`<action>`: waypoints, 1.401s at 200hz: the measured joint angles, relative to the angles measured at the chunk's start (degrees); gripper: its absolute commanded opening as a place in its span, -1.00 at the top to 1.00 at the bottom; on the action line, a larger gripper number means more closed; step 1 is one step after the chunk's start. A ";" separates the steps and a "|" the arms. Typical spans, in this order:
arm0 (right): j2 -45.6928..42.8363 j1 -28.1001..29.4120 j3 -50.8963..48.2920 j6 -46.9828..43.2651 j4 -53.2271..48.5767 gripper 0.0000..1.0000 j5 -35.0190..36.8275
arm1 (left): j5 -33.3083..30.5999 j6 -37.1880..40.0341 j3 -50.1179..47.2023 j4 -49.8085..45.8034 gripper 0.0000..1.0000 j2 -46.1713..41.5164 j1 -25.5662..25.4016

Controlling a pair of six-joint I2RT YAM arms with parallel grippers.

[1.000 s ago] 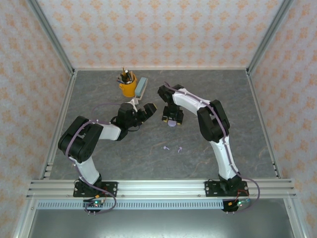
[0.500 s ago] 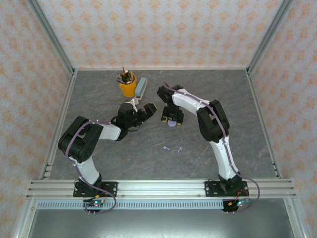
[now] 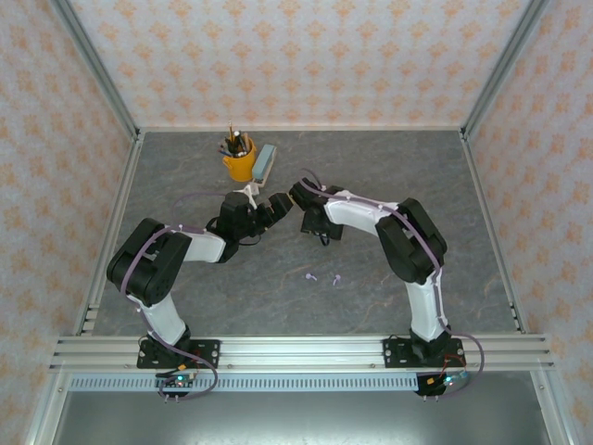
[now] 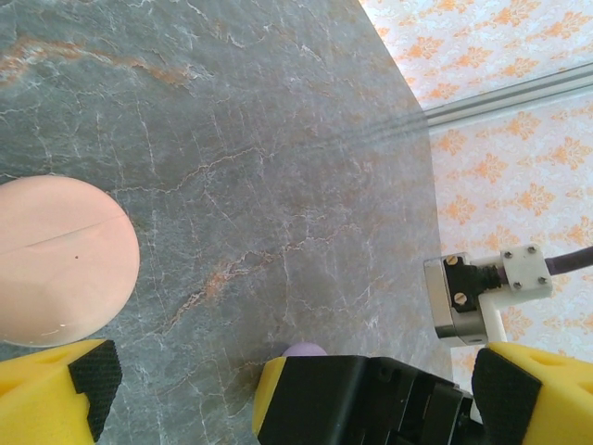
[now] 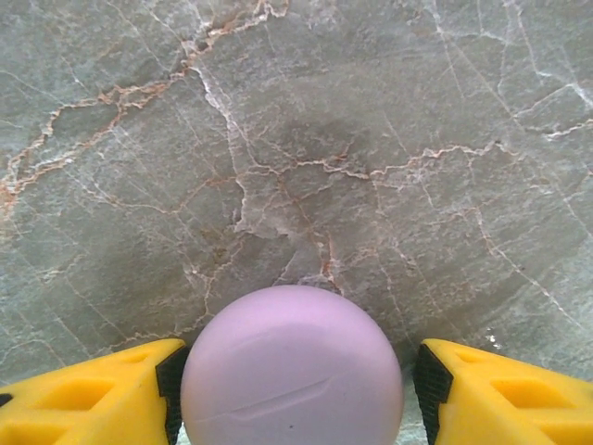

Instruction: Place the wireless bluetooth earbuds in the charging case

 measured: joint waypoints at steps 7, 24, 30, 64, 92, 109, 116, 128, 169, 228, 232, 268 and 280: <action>0.04 0.35 -0.09 0.15 0.15 -0.34 0.74 | 0.00 0.00 0.00 -0.09 -1.00 -0.09 0.00; 0.07 0.85 -0.37 0.55 0.57 -0.33 2.01 | -0.02 0.00 0.00 -0.17 -1.00 -0.31 0.00; 0.07 0.96 -0.44 0.66 0.70 -0.33 2.25 | -0.02 0.00 0.00 -0.17 -1.00 -0.33 0.00; -0.07 1.27 -1.07 1.31 1.49 -0.26 3.06 | -0.04 0.00 0.00 -0.22 -1.00 -0.33 0.00; -0.28 1.36 -1.49 1.66 2.27 -0.16 3.08 | -0.20 0.00 0.00 -0.24 -1.00 -0.35 0.00; -0.42 1.40 -1.64 1.88 2.58 -0.11 3.06 | -0.22 0.00 0.00 -0.24 -1.00 -0.44 0.00; -0.50 1.40 -1.68 1.92 2.60 -0.10 3.04 | -0.22 0.02 0.00 -0.24 -1.00 -0.55 0.00; -0.55 1.40 -1.70 2.05 2.62 -0.07 3.02 | -0.22 0.02 0.00 -0.24 -1.00 -0.76 -0.04; -1.05 1.40 -2.25 2.32 3.04 -0.04 2.95 | -0.42 0.02 0.00 -0.28 -1.00 -0.96 -0.44; -1.66 1.36 -2.45 3.15 3.21 -0.03 1.75 | -0.44 0.07 0.00 -0.31 -1.00 -0.98 -0.42; -1.70 1.40 -2.45 3.19 3.21 -0.03 1.51 | -0.44 0.09 0.00 -0.31 -1.00 -0.96 -0.42; -2.01 1.40 -2.19 3.56 3.13 -0.03 -0.59 | -0.44 0.57 0.00 -0.39 -1.00 -1.07 -0.42; -2.08 1.40 -1.84 3.58 3.13 -0.03 -0.94 | -0.44 0.94 0.00 -0.42 -1.00 -1.29 -0.42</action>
